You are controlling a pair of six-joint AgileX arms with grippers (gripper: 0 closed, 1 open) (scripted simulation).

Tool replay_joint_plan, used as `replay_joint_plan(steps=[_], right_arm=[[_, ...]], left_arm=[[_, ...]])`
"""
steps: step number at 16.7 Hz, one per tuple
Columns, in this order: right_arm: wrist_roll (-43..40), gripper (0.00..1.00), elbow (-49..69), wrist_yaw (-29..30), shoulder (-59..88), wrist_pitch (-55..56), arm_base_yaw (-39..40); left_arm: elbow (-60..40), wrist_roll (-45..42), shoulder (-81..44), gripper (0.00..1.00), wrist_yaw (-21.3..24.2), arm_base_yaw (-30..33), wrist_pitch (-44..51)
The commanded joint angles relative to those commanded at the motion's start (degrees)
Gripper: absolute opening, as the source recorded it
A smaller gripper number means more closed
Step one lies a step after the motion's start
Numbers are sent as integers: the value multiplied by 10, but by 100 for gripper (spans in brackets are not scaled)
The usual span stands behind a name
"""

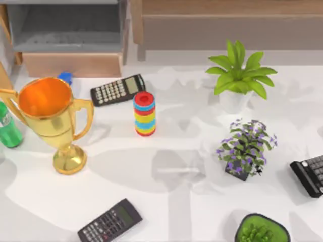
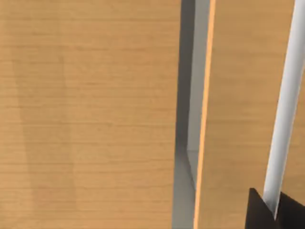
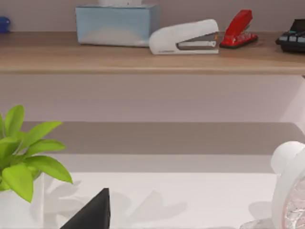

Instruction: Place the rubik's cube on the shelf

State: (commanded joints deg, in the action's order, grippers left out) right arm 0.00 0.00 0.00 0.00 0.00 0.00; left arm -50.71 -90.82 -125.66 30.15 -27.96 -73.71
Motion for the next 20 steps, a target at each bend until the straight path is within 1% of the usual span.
replay_joint_plan(steps=[6, 13, 20], right_arm=[[0, 100, 0, 0, 0, 0, 0], [0, 100, 0, 0, 0, 0, 0], [0, 100, 0, 0, 0, 0, 0]], left_arm=[[101, -1, 40, 0, 39, -35, -52], [115, -2, 46, 0, 47, -43, -62], [225, -6, 89, 0, 110, -107, -124]])
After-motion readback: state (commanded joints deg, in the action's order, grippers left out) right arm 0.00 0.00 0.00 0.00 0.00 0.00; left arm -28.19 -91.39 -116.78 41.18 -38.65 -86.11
